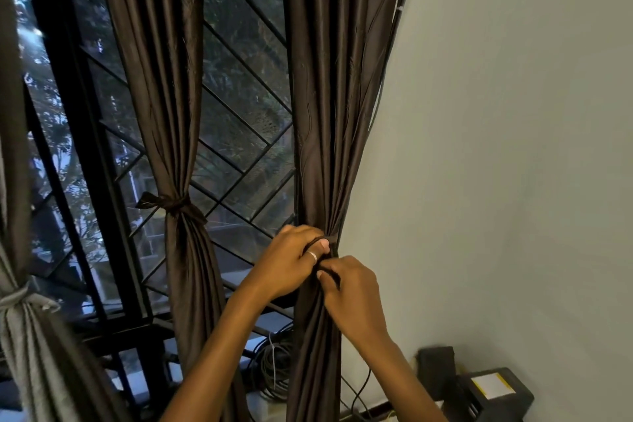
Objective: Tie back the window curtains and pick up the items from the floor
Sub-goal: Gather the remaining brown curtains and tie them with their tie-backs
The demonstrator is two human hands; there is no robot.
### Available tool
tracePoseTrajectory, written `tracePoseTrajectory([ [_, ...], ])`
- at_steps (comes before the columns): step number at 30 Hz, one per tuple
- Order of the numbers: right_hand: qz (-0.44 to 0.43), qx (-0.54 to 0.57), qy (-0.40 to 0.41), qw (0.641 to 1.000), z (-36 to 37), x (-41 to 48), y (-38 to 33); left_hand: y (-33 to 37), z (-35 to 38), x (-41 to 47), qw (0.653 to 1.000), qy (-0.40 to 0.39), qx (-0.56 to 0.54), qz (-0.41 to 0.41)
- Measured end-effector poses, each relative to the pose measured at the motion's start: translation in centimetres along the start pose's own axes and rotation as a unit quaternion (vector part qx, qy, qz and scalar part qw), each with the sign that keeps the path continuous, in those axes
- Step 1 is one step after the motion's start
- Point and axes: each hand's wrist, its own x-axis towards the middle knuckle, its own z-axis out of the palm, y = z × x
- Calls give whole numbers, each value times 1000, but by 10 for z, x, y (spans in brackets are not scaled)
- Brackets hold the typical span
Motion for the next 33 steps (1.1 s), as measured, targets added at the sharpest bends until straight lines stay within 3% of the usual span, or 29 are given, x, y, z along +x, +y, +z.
tracePoseTrajectory([
  [8,-173,-139,79,972,-19,0,-12,0,-10,-2,986,-71,-109,-99],
  [12,-293,-202,-6,935,-42,32,-5,-4,-13,-3,979,-80,-149,-118],
  [14,-310,-218,-76,922,-51,47,-2,-6,-14,-3,977,-78,-158,-118],
  [16,-303,-219,-114,921,-60,55,-2,-9,-12,-4,983,-67,-132,-109],
  [22,-183,-172,-69,966,-61,60,7,-4,-2,-15,997,69,21,-8],
  [28,-123,-107,-47,985,-56,72,8,-5,8,-23,975,184,101,68],
  [33,-113,-61,-12,992,-48,78,5,-2,18,-29,944,222,193,149],
])
